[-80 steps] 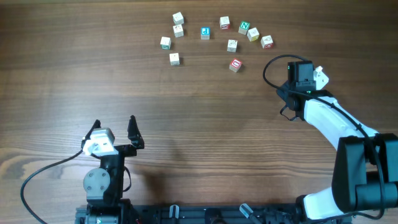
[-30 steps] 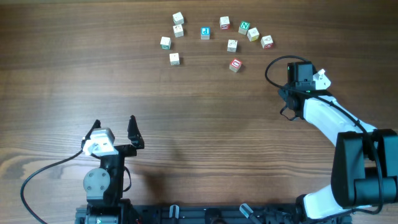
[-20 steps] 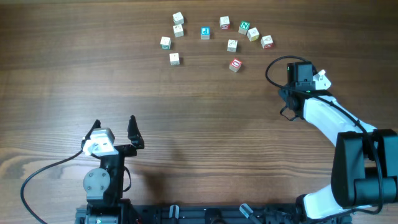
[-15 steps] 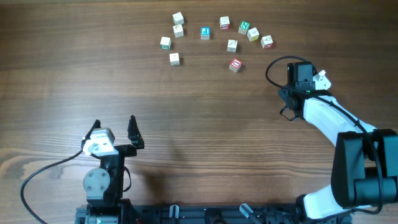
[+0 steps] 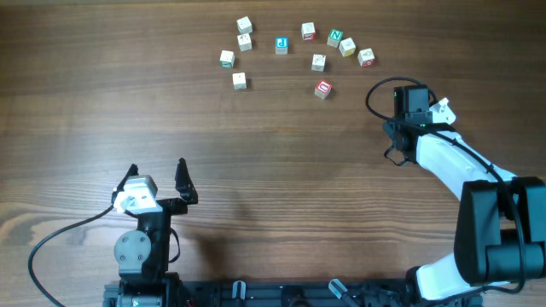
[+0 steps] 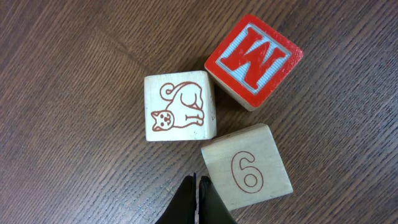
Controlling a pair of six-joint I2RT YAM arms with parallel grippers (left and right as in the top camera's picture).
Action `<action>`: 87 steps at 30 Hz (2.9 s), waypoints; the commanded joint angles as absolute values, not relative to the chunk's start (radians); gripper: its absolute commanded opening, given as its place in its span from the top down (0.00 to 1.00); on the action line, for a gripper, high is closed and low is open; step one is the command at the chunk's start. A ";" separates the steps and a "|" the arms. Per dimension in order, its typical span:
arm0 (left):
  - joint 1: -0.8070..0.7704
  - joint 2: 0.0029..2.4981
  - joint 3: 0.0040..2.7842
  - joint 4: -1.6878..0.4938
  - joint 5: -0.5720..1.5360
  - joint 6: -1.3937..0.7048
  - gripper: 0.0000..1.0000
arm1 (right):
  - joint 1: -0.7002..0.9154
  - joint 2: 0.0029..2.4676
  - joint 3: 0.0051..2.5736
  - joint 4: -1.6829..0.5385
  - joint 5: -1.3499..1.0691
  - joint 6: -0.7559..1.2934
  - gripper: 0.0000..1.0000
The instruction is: Form a circle
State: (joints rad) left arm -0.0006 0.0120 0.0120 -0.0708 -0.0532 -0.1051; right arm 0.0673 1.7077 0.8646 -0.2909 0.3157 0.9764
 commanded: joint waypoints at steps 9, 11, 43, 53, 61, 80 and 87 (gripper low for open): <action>0.006 0.003 0.006 -0.070 -0.041 -0.082 0.00 | 0.063 1.726 0.873 -0.275 0.329 0.943 0.95; 0.006 0.003 0.006 -0.070 -0.041 -0.082 0.00 | 0.063 1.726 0.873 -0.276 0.328 0.944 0.95; 0.006 0.003 0.006 -0.070 -0.041 -0.083 0.00 | 0.063 1.726 0.873 -0.300 0.344 0.995 0.95; 0.006 0.003 0.006 -0.070 -0.041 -0.082 0.00 | 0.063 1.726 0.873 -0.283 0.344 0.982 0.95; 0.006 0.003 0.006 -0.070 -0.041 -0.082 0.00 | 0.063 1.726 0.873 -0.274 0.348 0.973 0.95; 0.006 0.003 0.006 -0.070 -0.041 -0.083 0.00 | 0.064 1.726 0.873 -0.215 0.281 0.839 0.95; 0.006 0.003 0.006 -0.070 -0.041 -0.082 0.00 | 0.070 1.694 0.873 -0.285 0.162 0.740 0.95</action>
State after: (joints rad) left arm -0.0006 0.0120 0.0120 -0.0708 -0.0532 -0.1051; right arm 0.0673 1.7111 0.8646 -0.2474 0.2230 0.7982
